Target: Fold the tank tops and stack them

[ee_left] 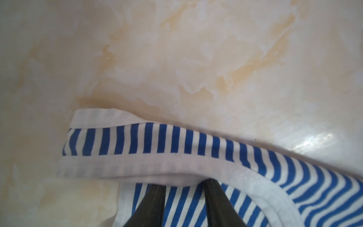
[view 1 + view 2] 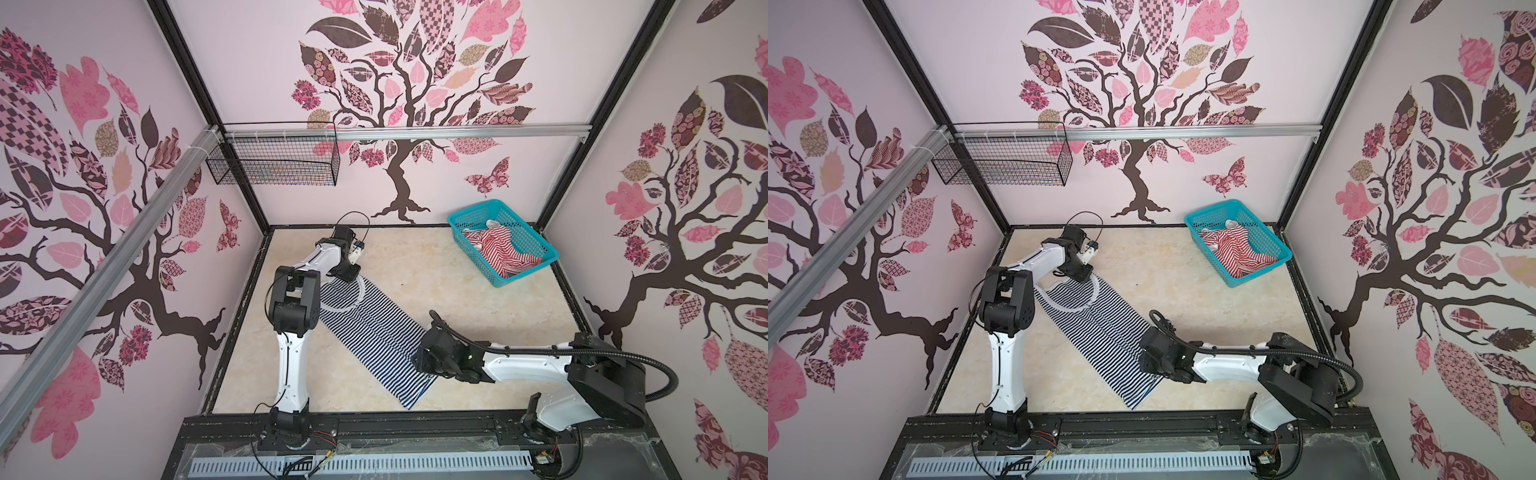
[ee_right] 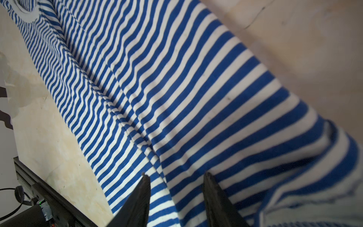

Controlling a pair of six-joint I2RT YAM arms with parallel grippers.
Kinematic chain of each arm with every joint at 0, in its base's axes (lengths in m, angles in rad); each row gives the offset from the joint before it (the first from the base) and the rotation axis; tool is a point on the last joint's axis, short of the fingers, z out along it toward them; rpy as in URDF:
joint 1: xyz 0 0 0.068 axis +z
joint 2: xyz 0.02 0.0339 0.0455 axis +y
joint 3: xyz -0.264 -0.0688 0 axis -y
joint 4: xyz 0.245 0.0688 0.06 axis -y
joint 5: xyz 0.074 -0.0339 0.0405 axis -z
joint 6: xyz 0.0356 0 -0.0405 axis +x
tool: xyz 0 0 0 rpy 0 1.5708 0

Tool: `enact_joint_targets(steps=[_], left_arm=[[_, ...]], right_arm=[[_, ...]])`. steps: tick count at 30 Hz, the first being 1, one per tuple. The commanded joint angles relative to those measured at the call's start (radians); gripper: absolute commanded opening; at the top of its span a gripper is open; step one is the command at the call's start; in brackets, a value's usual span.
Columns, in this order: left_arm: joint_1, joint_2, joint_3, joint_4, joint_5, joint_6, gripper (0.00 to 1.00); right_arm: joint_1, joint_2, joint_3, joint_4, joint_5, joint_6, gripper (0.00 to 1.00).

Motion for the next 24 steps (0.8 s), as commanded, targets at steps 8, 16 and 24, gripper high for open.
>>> enact_joint_targets(steps=[8, 16, 24], left_arm=[[-0.088, 0.243, 0.36, -0.171, -0.036, -0.012, 0.33], [-0.151, 0.463, 0.759, -0.3, -0.083, 0.039, 0.32], [-0.147, 0.375, 0.72, -0.153, -0.208, 0.024, 0.32]], right_arm=[[0.029, -0.02, -0.039, -0.047, -0.011, 0.08, 0.47], [0.126, 0.087, 0.037, -0.02, 0.017, 0.164, 0.47], [0.178, 0.12, 0.242, -0.242, 0.089, 0.071, 0.47]])
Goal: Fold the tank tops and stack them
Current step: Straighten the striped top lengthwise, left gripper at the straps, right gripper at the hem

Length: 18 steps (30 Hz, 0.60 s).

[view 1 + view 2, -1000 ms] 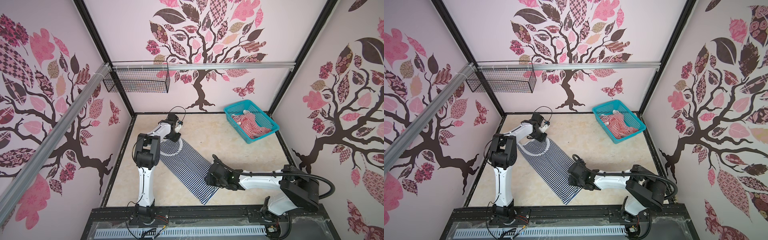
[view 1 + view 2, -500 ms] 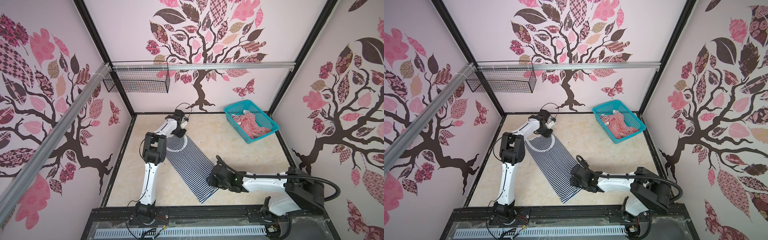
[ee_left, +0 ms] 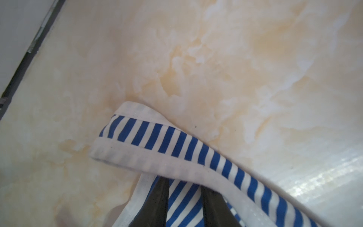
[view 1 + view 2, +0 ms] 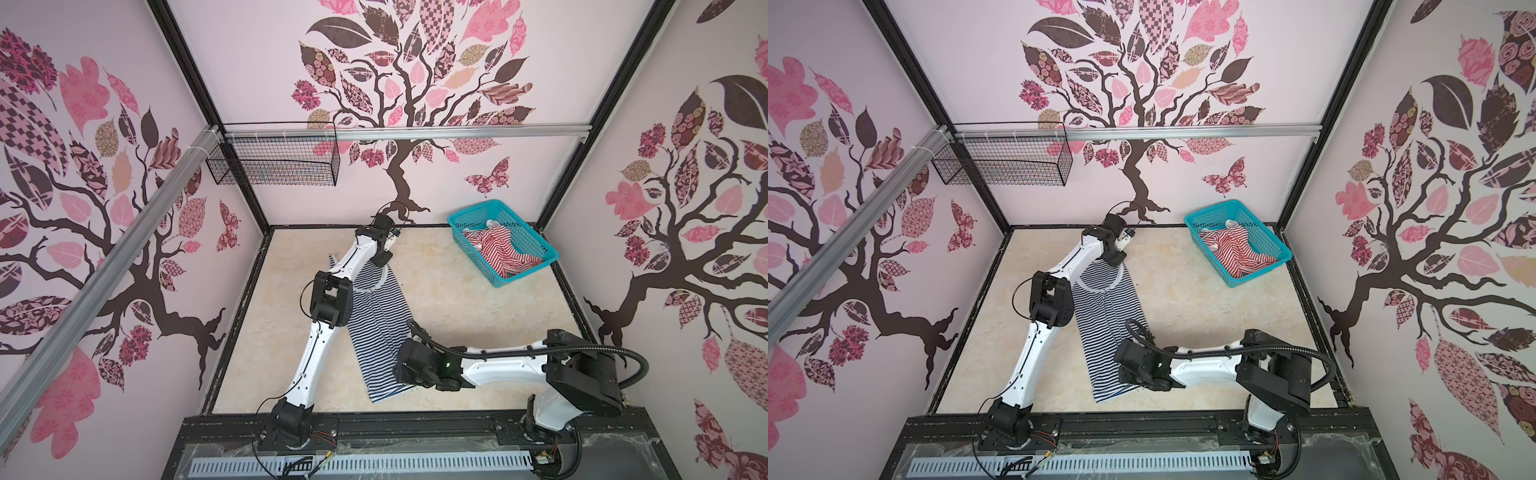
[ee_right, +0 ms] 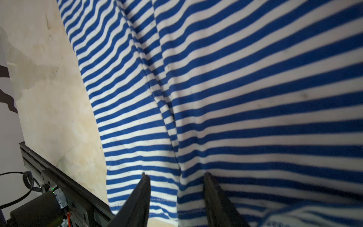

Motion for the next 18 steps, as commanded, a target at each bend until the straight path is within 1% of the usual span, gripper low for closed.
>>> enact_joint_targets(steps=[1, 5, 9, 10, 12, 14, 18], left_arm=[[0.042, -0.085, -0.056, 0.048, -0.039, -0.025, 0.33], [0.073, -0.261, -0.231, 0.075, -0.012, -0.034, 0.34], [0.102, -0.481, -0.495, 0.119, 0.099, -0.067, 0.34], [0.103, -0.527, -0.561, 0.136, 0.112, -0.069, 0.34], [0.102, -0.628, -0.738, 0.171, 0.131, -0.065, 0.35], [0.103, -0.694, -0.858, 0.176, 0.144, -0.06, 0.35], [0.115, -0.772, -1.035, 0.192, 0.173, -0.047, 0.35]], right_arm=[[0.009, -0.053, 0.05, -0.174, 0.065, -0.043, 0.48], [0.009, -0.126, 0.076, -0.211, 0.108, -0.093, 0.5], [-0.004, -0.139, 0.128, -0.282, 0.171, -0.171, 0.51], [-0.016, -0.138, 0.132, -0.287, 0.173, -0.19, 0.51], [-0.061, -0.139, 0.117, -0.275, 0.158, -0.236, 0.51], [-0.11, -0.142, 0.09, -0.237, 0.129, -0.275, 0.5], [-0.172, -0.133, 0.07, -0.181, 0.091, -0.348, 0.47]])
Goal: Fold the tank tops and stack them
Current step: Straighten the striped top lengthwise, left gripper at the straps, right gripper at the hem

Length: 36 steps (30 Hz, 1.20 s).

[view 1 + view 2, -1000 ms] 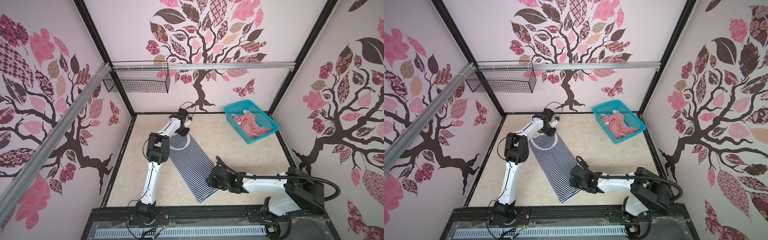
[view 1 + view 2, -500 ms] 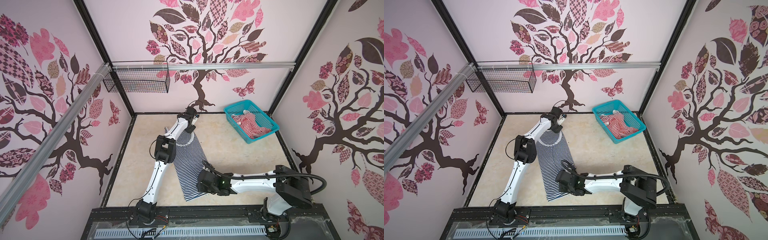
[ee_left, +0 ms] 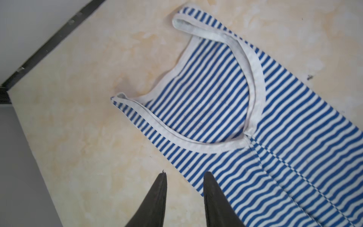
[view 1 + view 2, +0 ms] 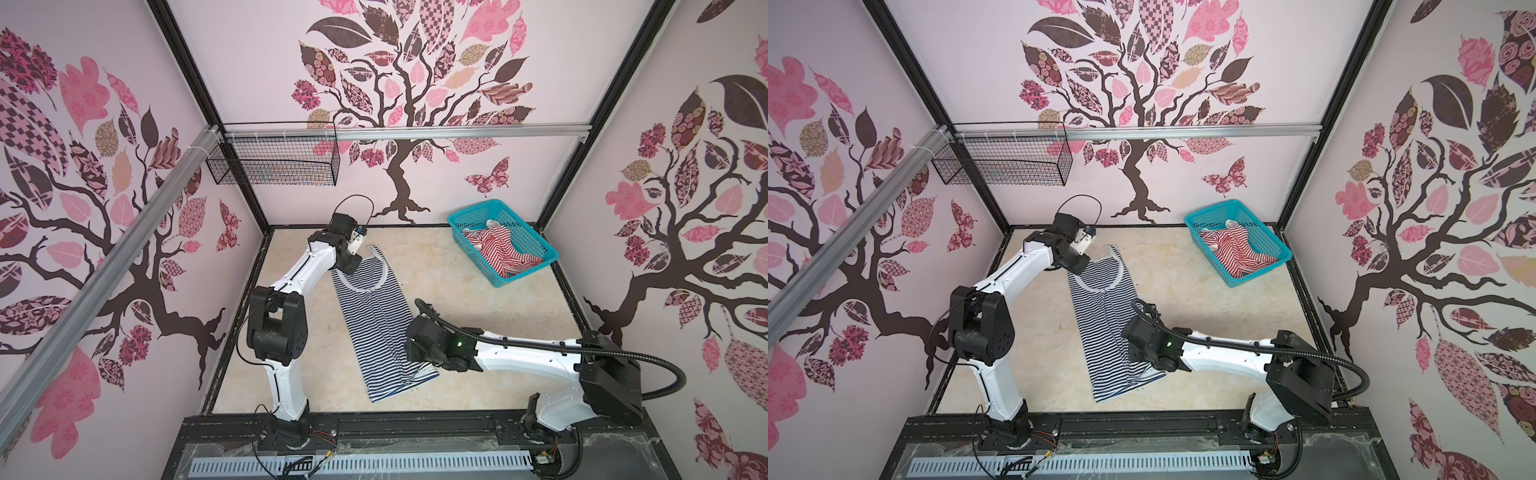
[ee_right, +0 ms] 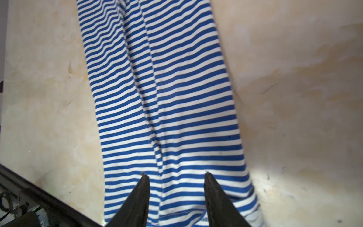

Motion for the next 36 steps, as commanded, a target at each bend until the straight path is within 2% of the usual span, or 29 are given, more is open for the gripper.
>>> enact_joint_targets(steps=[1, 9, 14, 20, 25, 33, 36], left_arm=[[0.003, 0.002, -0.132, 0.026, 0.053, 0.003, 0.35], [-0.005, 0.068, -0.16, 0.025, 0.081, -0.018, 0.35], [-0.007, 0.18, -0.074, -0.022, 0.044, -0.022, 0.35], [-0.024, 0.273, 0.035, -0.061, 0.032, -0.021, 0.35], [-0.061, 0.395, 0.194, -0.102, 0.01, -0.025, 0.35], [-0.096, 0.637, 0.586, -0.212, -0.002, -0.067, 0.35], [-0.095, 0.654, 0.644, -0.237, -0.012, -0.079, 0.34]], right_arm=[[-0.028, -0.003, 0.001, 0.019, -0.019, -0.101, 0.46], [-0.034, 0.128, 0.027, 0.071, -0.107, -0.115, 0.36], [-0.034, 0.161, -0.007, 0.085, -0.145, -0.078, 0.31], [0.004, 0.125, -0.059, 0.092, -0.152, -0.002, 0.29], [0.053, 0.124, -0.068, 0.104, -0.147, 0.066, 0.29], [0.114, 0.223, -0.023, 0.148, -0.155, 0.145, 0.29], [0.112, 0.237, -0.009, 0.122, -0.112, 0.135, 0.32]])
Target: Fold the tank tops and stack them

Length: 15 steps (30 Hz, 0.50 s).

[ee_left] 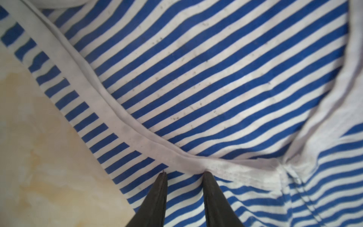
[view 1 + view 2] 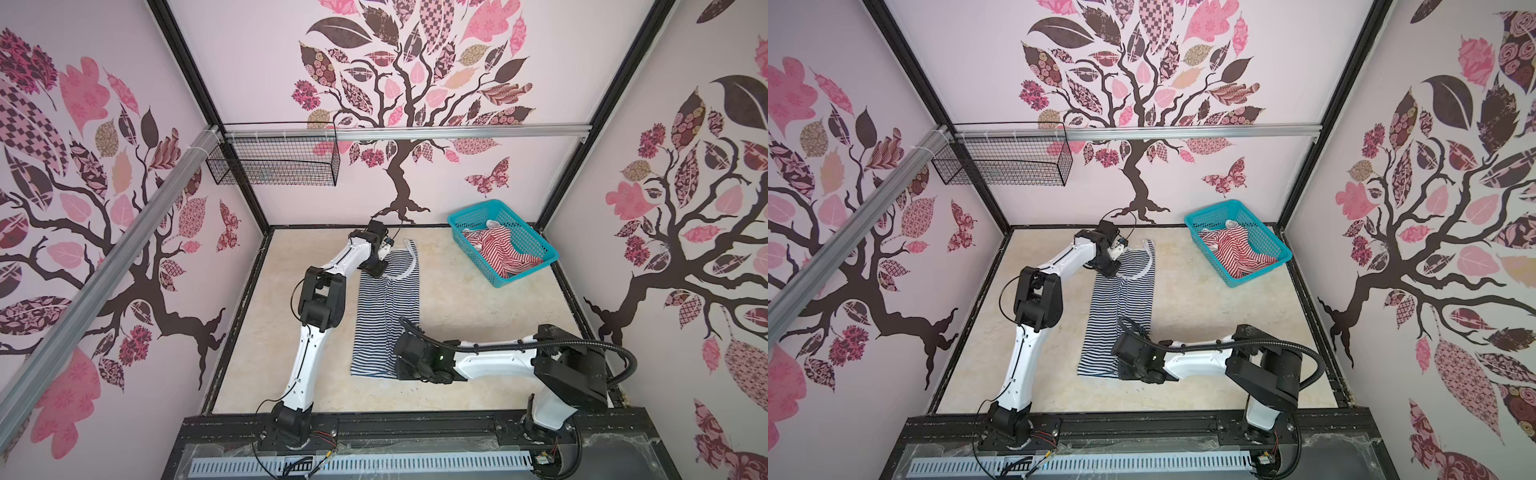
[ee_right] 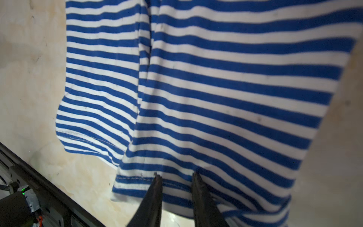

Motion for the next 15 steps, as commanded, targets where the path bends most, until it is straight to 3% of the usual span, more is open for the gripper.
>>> enact_joint_targets(steps=[1, 8, 13, 15], left_arm=[[0.009, 0.045, 0.024, -0.054, -0.029, -0.026, 0.34], [0.047, -0.33, -0.364, 0.083, 0.044, -0.019, 0.41], [0.066, -0.595, -0.611, 0.043, 0.066, 0.064, 0.44], [0.062, -0.726, -0.778, 0.063, 0.067, 0.142, 0.44]], right_arm=[[0.006, 0.043, 0.02, -0.071, 0.033, 0.008, 0.34], [0.016, -0.14, 0.008, -0.038, 0.071, -0.099, 0.58], [0.015, -0.222, 0.005, -0.122, 0.103, -0.101, 0.61], [0.011, -0.243, -0.031, -0.134, 0.098, -0.076, 0.61]])
